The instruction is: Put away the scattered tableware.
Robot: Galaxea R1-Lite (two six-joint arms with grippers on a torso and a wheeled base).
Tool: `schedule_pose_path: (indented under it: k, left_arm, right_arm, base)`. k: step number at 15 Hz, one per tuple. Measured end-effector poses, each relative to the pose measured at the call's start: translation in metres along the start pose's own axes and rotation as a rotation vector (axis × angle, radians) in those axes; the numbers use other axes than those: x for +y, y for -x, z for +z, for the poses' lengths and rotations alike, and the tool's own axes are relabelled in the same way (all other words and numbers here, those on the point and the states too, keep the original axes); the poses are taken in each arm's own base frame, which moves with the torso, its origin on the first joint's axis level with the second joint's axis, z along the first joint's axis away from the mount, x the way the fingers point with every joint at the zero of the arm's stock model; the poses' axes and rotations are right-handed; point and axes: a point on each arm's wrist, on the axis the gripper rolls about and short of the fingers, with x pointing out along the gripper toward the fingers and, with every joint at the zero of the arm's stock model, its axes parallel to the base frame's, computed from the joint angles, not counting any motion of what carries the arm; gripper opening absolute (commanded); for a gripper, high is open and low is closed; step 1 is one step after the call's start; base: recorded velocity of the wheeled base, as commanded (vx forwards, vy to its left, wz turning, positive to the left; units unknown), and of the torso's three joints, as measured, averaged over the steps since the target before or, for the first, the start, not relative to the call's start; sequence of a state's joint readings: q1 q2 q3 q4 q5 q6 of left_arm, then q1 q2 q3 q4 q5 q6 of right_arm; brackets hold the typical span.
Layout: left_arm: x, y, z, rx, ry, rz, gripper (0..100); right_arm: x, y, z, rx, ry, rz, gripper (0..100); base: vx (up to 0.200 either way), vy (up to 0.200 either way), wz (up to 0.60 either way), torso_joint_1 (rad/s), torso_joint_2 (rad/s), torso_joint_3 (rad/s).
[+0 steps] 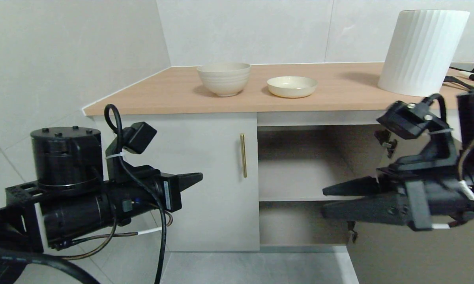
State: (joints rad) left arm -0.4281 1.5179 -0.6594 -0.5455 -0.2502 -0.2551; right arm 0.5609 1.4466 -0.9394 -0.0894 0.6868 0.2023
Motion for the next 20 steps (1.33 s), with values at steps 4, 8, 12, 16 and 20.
schedule_pose_path:
  k: [4,8,12,16,20]
  left_arm:
    - [-0.006,0.015,0.016,-0.054,-0.016,-0.003,0]
    - [-0.013,0.029,0.040,-0.016,0.003,0.115,0]
    - [-0.019,0.040,0.056,-0.089,-0.011,0.125,100]
    - [-0.027,0.060,0.070,-0.175,-0.023,0.154,100]
    - [-0.036,0.087,0.073,-0.145,-0.020,0.165,100]
  right_arm:
    - [0.004,-0.047,0.001,0.043,0.072,-0.317,100]
    - [0.025,-0.033,0.006,-0.035,0.110,-0.429,100]
    - [0.039,-0.010,0.017,-0.178,0.137,-0.552,100]
    - [0.043,0.003,0.021,-0.231,0.130,-0.572,100]
    - [0.040,0.009,0.024,-0.250,0.124,-0.596,100]
  base:
    - [0.000,0.000,0.00,0.000,0.00,0.000]
    - [0.000,0.000,0.00,0.000,0.00,0.000]
    - [0.000,0.000,0.00,0.000,0.00,0.000]
    - [0.000,0.000,0.00,0.000,0.00,0.000]
    - [0.000,0.000,0.00,0.000,0.00,0.000]
